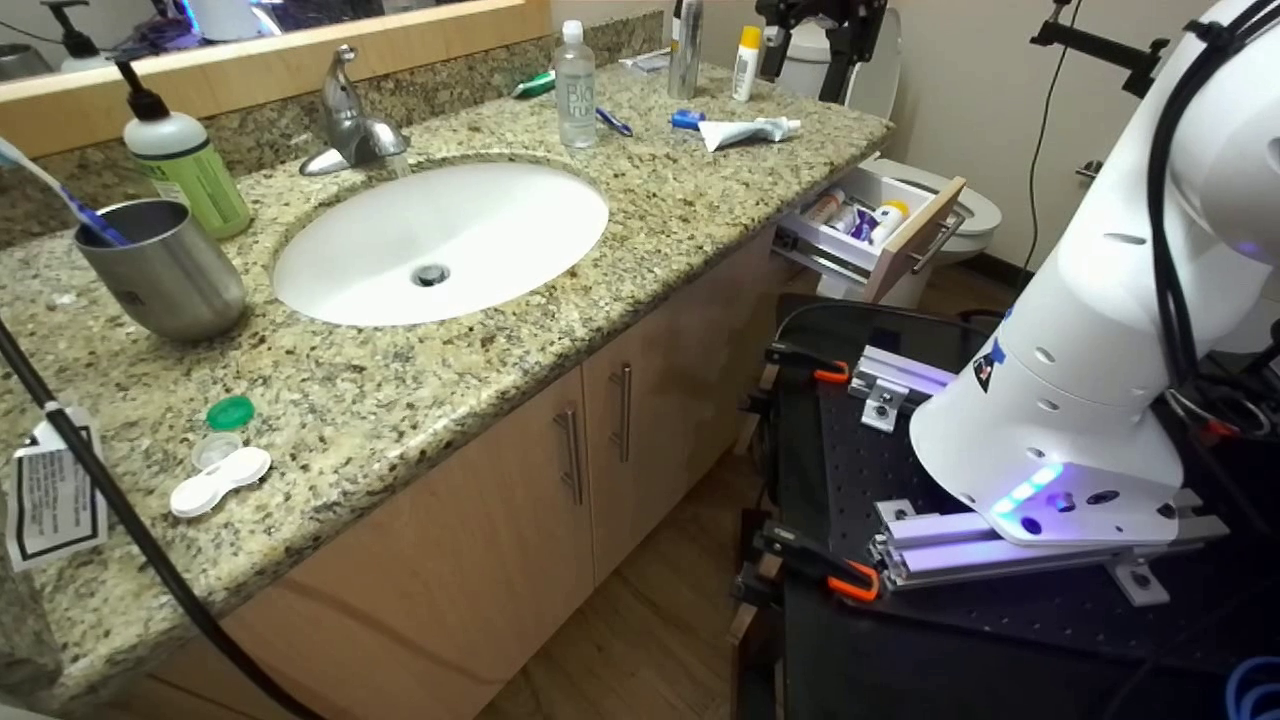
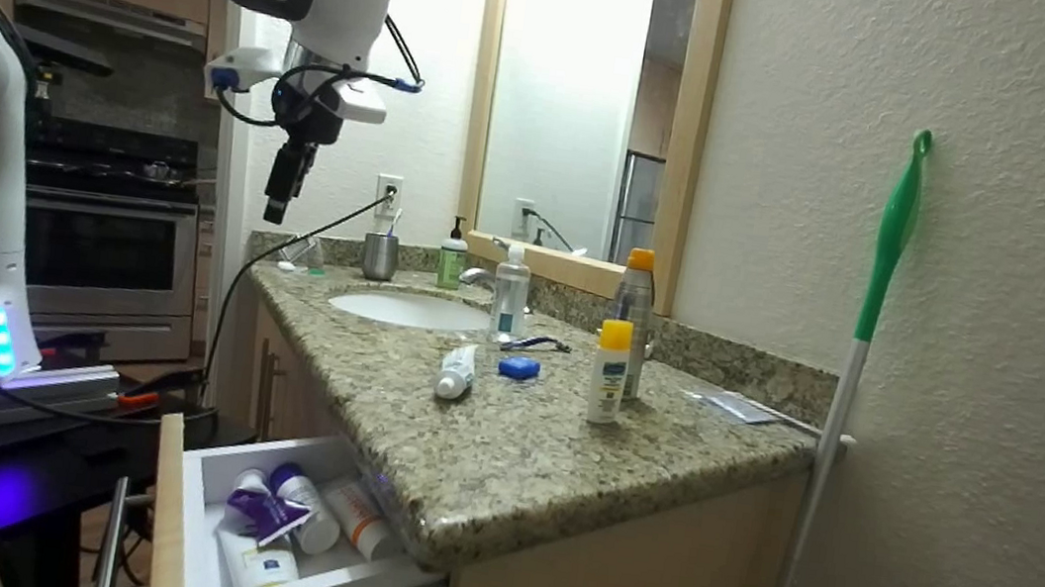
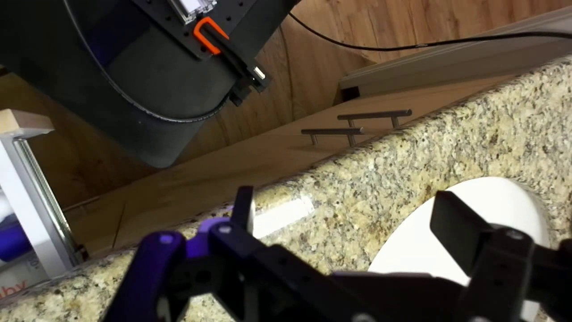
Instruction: Close the open drawer
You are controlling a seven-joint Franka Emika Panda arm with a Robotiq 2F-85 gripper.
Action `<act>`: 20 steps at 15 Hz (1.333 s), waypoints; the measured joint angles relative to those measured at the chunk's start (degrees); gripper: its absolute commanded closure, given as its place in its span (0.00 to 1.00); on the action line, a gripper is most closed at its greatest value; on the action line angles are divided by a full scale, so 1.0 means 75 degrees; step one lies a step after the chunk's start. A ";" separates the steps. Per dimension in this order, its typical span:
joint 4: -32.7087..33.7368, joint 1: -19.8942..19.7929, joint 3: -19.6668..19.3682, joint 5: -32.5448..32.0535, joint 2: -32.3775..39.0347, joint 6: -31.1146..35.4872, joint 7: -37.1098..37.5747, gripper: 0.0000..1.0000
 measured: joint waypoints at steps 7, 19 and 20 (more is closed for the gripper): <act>-0.0037 -0.0348 -0.0110 -0.0240 0.1360 0.1899 0.0866 0.00; 0.0008 -0.2454 -0.1512 -0.3456 0.2833 0.2996 0.2136 0.00; 0.0023 -0.2464 -0.1514 -0.3457 0.2832 0.2996 0.2140 0.00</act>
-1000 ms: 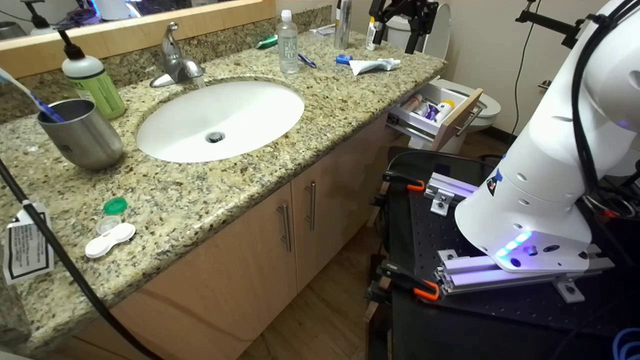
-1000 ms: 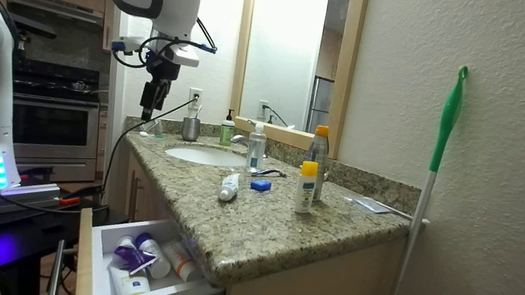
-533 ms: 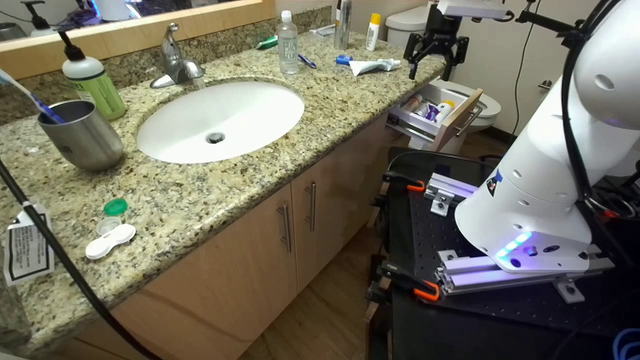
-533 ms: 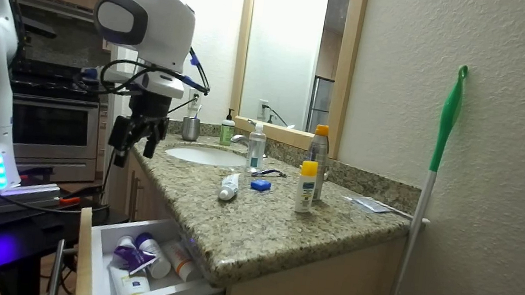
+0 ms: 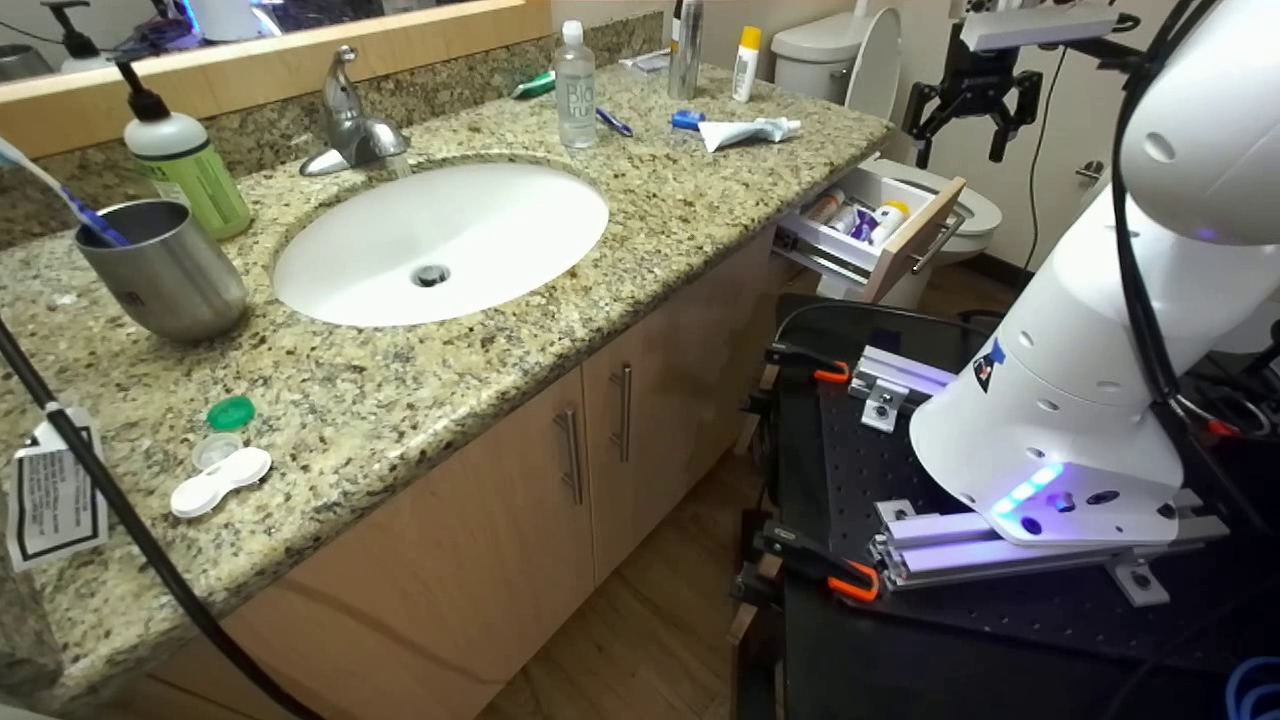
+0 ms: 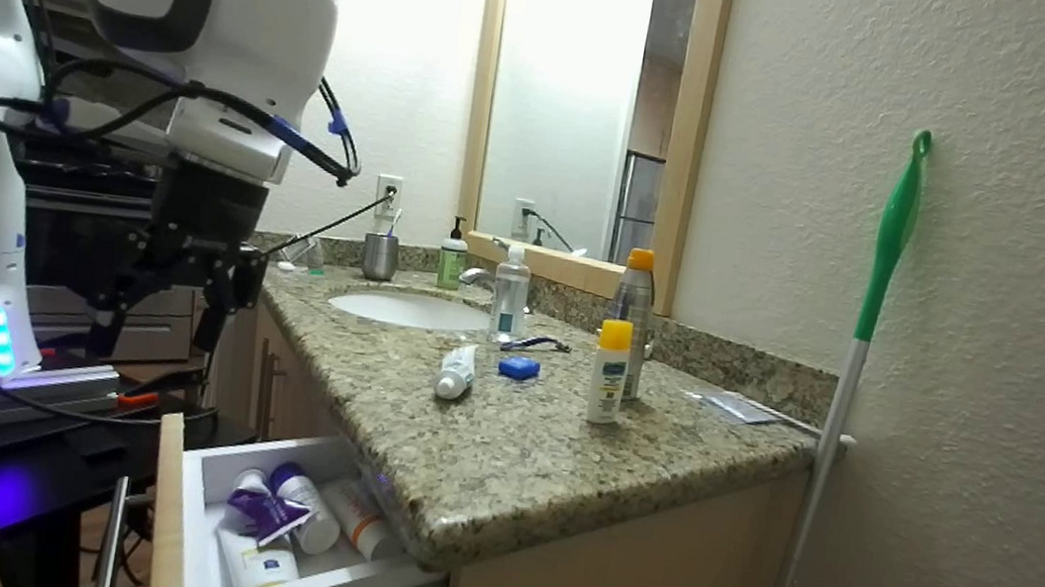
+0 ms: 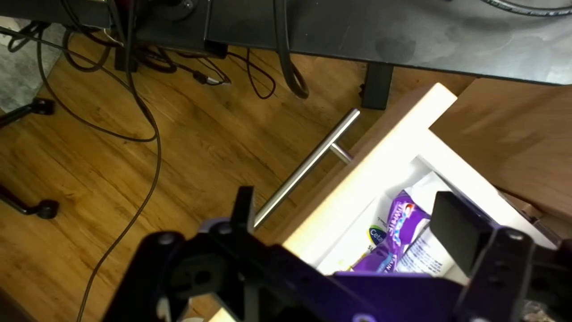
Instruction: Close the open drawer
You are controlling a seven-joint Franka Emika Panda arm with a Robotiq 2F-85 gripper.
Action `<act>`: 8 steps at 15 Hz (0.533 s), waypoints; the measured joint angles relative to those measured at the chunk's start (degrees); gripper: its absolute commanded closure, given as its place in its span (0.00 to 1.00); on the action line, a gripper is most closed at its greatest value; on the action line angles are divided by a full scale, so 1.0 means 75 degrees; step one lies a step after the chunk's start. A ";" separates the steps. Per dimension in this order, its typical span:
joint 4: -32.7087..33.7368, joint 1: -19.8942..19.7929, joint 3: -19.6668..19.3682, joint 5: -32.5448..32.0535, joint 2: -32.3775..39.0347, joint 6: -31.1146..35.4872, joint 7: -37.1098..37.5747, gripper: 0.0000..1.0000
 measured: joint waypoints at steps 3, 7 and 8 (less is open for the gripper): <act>0.0002 0.0006 0.0017 0.0013 0.0037 0.0000 0.0038 0.00; -0.0007 -0.0097 -0.0143 -0.0040 0.0518 0.0414 0.0205 0.00; -0.0008 -0.0166 -0.0268 -0.0044 0.0691 0.0586 0.0197 0.00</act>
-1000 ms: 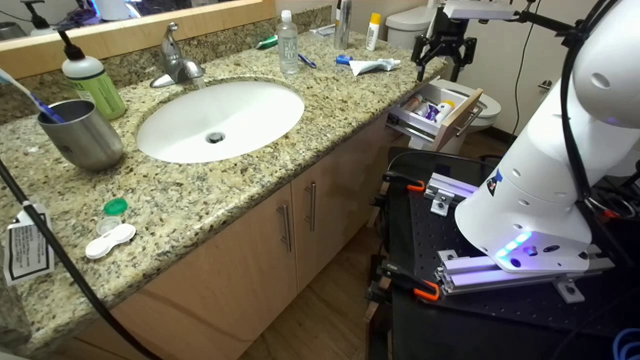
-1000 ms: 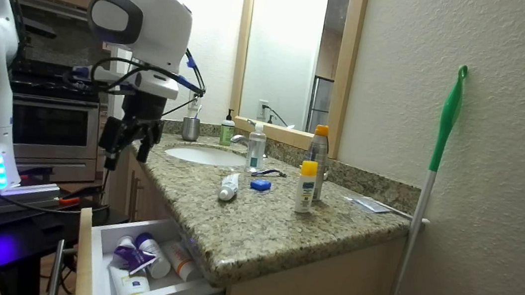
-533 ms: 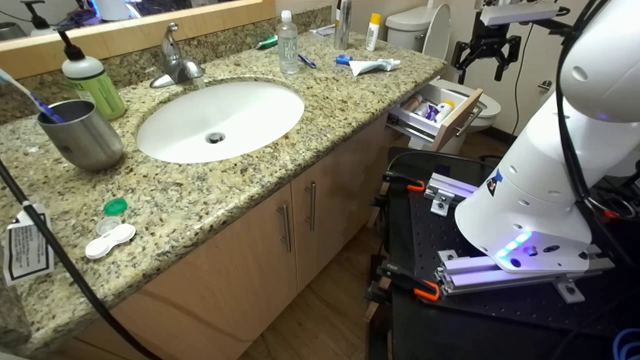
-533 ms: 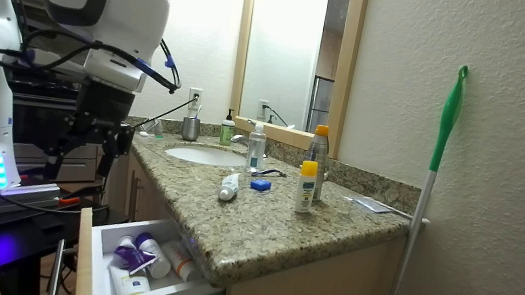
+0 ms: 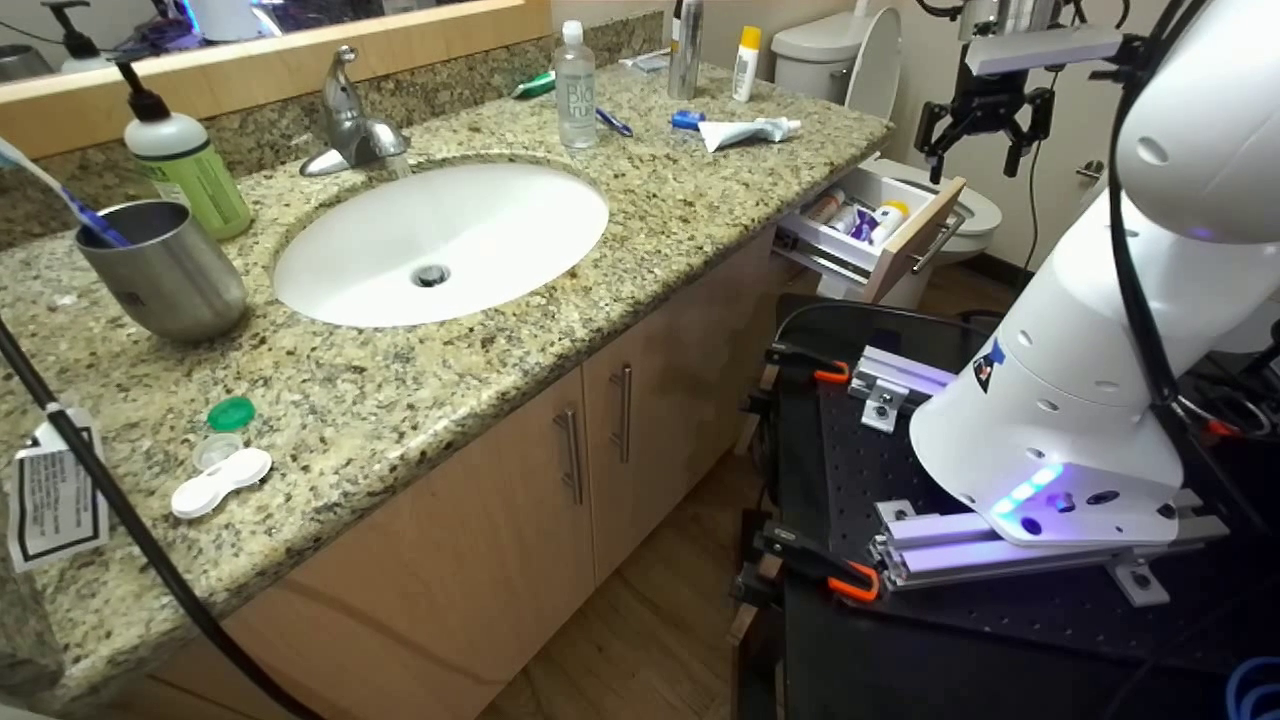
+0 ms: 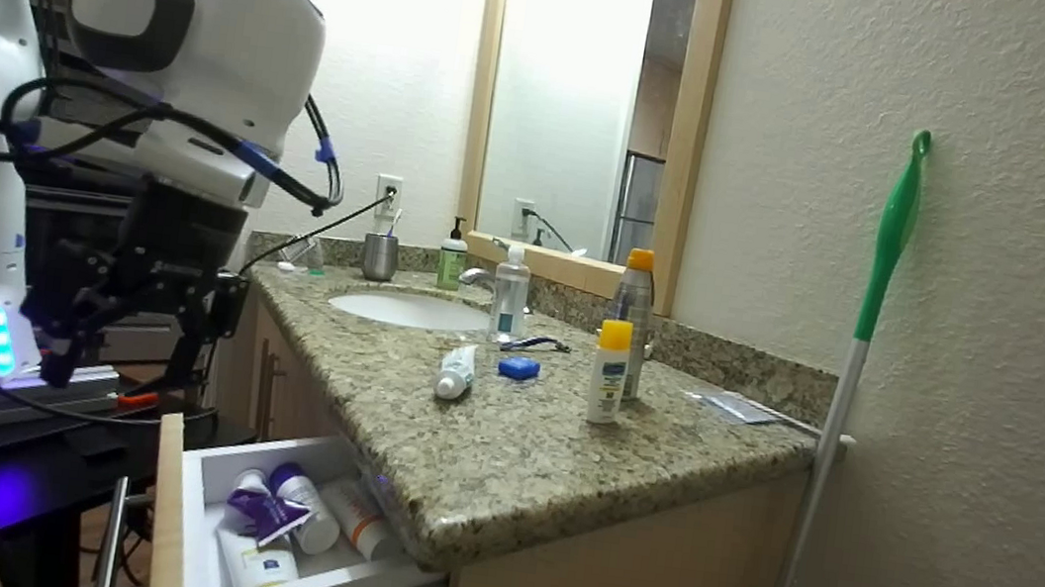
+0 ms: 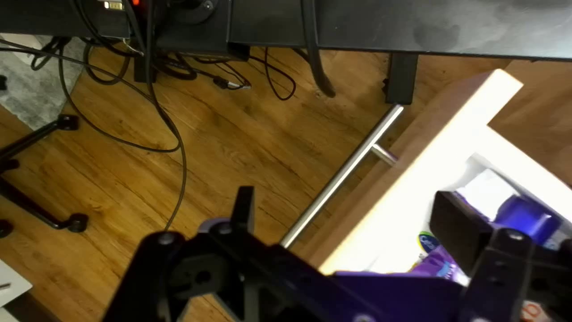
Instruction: Close the open drawer
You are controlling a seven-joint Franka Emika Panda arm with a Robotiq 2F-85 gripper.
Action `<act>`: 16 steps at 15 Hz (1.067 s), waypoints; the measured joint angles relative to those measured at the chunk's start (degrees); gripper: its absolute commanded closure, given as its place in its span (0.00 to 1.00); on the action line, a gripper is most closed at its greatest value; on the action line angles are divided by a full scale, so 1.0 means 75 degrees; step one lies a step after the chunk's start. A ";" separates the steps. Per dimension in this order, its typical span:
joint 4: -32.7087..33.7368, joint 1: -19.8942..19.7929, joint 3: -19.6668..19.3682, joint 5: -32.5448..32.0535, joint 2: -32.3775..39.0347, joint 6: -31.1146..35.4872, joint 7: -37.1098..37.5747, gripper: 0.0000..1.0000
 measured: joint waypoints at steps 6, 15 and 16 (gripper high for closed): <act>-0.0005 -0.0336 -0.0629 0.0551 0.1321 0.1297 -0.0057 0.00; 0.0063 -0.0020 -0.0416 0.1724 0.1818 0.1206 -0.0049 0.00; 0.0096 0.0015 -0.0322 0.1960 0.1952 0.1164 -0.0049 0.00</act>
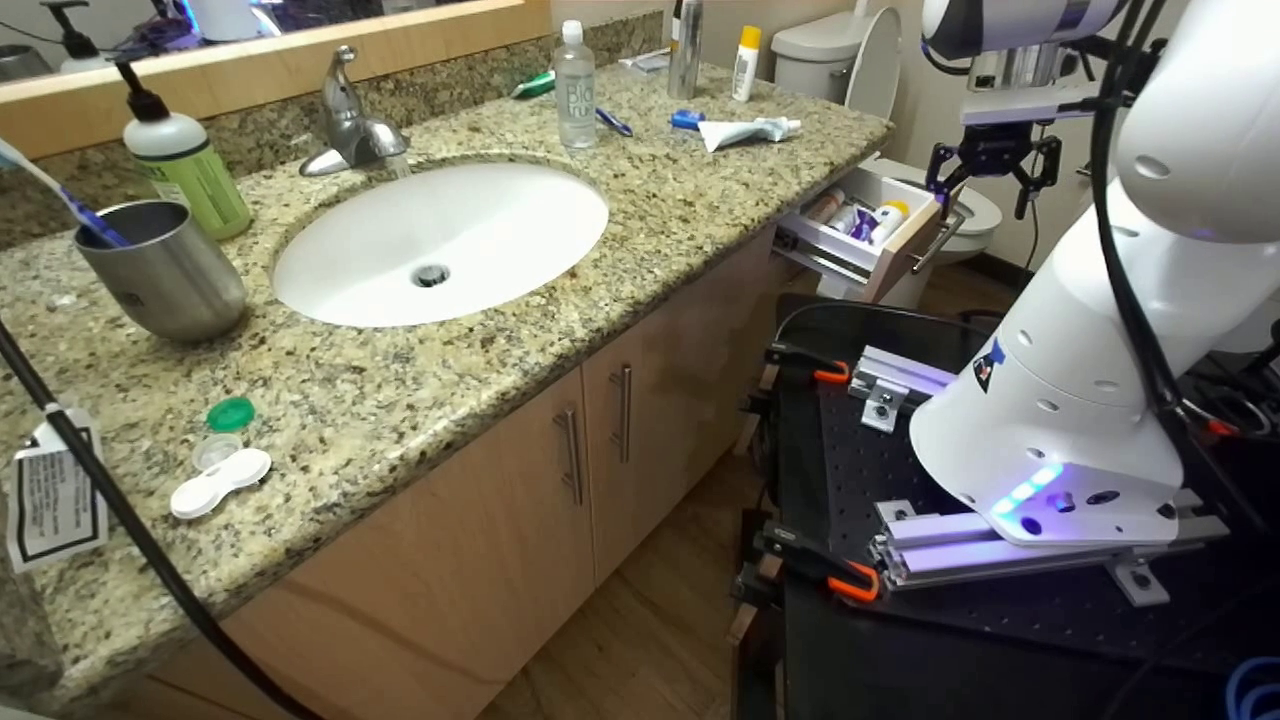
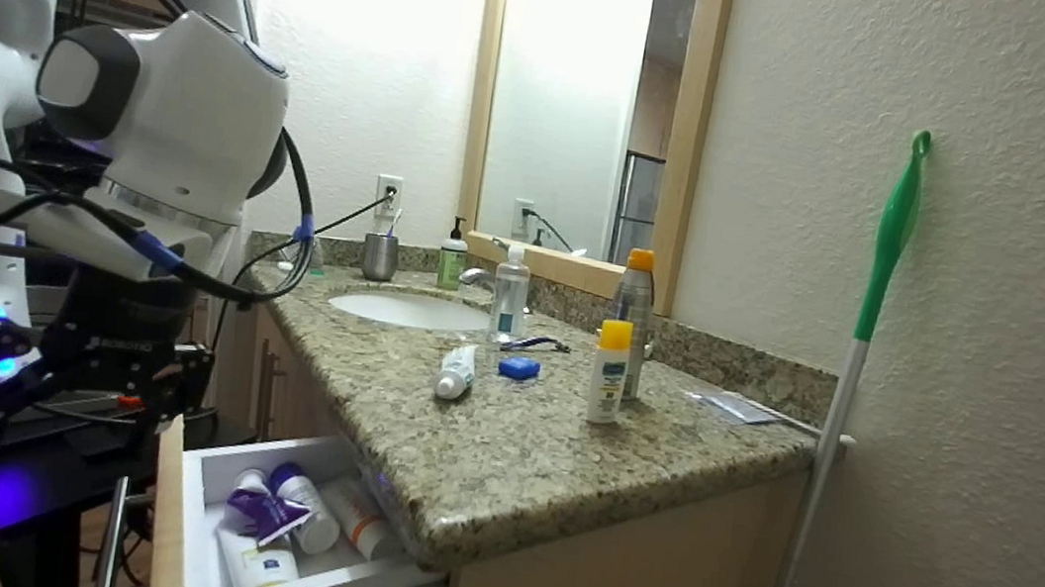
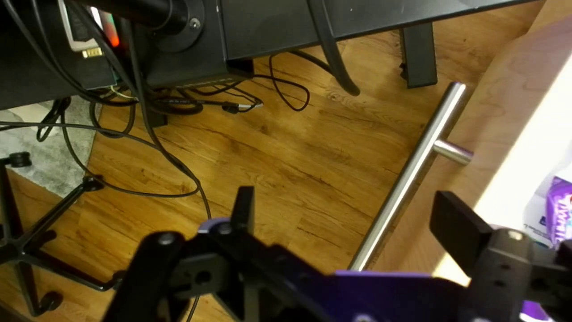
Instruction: Close the open drawer
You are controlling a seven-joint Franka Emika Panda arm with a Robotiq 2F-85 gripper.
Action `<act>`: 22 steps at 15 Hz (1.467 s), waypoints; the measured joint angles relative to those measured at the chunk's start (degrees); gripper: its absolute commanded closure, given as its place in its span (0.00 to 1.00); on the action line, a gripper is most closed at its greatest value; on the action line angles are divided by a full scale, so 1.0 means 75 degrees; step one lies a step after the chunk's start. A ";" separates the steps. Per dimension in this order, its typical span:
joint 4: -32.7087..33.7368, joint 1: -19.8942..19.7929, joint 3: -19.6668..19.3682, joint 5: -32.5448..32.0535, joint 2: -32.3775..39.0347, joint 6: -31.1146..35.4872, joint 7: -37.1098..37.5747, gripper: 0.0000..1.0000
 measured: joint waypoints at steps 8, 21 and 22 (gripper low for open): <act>0.0315 0.0058 0.0268 0.0530 0.0705 -0.0207 0.0046 0.00; 0.1243 -0.0554 0.1599 0.3595 0.1240 0.0202 0.0182 0.00; 0.1461 -0.0689 0.1712 0.3708 0.1330 0.0097 0.0201 0.00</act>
